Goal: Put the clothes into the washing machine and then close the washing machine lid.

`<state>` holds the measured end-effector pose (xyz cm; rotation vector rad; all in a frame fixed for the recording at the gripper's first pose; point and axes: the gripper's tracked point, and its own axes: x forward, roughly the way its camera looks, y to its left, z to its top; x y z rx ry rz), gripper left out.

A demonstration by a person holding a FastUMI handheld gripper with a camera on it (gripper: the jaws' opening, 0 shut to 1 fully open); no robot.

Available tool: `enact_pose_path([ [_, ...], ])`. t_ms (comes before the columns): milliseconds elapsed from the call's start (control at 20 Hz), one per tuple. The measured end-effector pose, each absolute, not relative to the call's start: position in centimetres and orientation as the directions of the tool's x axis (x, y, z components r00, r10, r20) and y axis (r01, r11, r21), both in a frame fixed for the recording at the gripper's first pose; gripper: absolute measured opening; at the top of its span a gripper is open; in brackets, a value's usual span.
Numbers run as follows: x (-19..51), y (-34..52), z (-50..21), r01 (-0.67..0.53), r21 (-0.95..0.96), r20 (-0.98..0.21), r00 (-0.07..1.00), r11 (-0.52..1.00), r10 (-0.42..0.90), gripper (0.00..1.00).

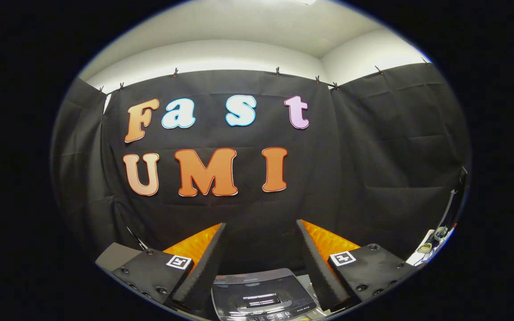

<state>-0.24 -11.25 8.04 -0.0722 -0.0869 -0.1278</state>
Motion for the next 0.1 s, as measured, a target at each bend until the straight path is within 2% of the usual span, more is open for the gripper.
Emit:
enact_pose_path([
  [100, -0.09, -10.84, 8.24, 0.125, -0.067, 0.096, 0.988, 0.990, -0.118, 0.97],
])
